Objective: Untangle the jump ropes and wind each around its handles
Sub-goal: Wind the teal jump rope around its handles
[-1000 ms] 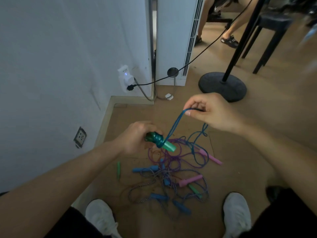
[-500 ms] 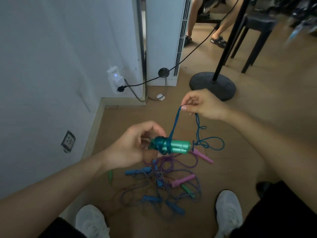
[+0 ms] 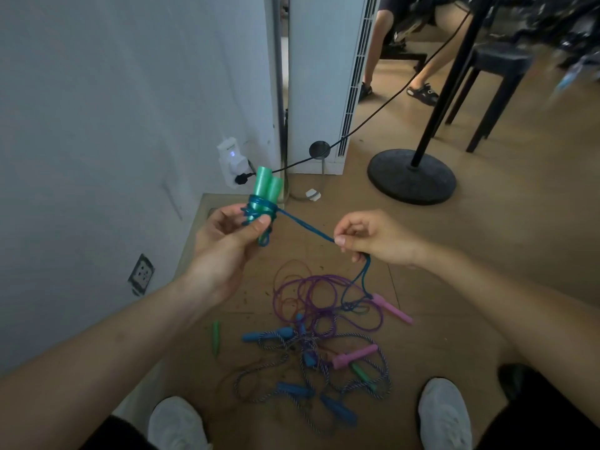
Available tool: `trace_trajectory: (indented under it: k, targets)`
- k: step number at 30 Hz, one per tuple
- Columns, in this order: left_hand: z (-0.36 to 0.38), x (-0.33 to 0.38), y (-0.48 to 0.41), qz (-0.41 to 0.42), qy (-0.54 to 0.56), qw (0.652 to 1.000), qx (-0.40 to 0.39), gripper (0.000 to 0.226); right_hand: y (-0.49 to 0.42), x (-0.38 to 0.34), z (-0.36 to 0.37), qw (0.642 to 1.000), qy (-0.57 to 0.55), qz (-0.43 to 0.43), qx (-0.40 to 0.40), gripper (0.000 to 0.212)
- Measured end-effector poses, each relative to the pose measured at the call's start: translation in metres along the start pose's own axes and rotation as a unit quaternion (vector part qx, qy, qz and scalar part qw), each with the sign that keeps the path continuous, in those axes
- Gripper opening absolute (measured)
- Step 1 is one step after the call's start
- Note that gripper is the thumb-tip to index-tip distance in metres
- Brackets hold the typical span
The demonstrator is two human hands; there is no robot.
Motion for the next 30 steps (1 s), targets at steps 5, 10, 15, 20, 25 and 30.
trace_trajectory:
  k: [5, 10, 15, 20, 25, 30]
  targets:
    - [-0.029, 0.012, -0.023, 0.062, -0.139, 0.987, 0.054, 0.03, 0.012, -0.013, 0.031, 0.999, -0.004, -0.013, -0.045, 0.009]
    - [-0.037, 0.031, -0.033, 0.149, -0.28, 0.947, 0.045, 0.032, 0.021, -0.011, 0.043, 0.998, -0.019, 0.024, -0.046, 0.012]
    - [-0.017, 0.057, -0.03, 0.26, -0.425, 0.867, -0.015, 0.037, 0.018, 0.0, 0.033, 0.997, -0.032, 0.069, 0.029, 0.011]
    - [0.008, 0.061, -0.022, 0.356, -0.528, 0.76, -0.127, 0.042, 0.024, -0.011, 0.032, 0.999, 0.033, 0.04, 0.015, 0.011]
    - [0.038, 0.04, -0.008, 0.387, -0.596, 0.66, -0.243, 0.042, 0.036, -0.032, 0.02, 0.991, 0.109, -0.034, 0.072, 0.014]
    - [0.052, 0.021, 0.003, 0.374, -0.603, 0.626, -0.325, 0.045, 0.047, -0.052, -0.006, 0.959, 0.2, -0.094, 0.18, 0.005]
Point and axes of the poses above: each hand's wrist, its own y-axis away from the middle knuckle, its own z-axis out of the palm, x = y × z, the point moved 10 cm from there along -y, towards the middle knuckle, and after that the axes turned 14 degrees about z, right-handed, at the moved point
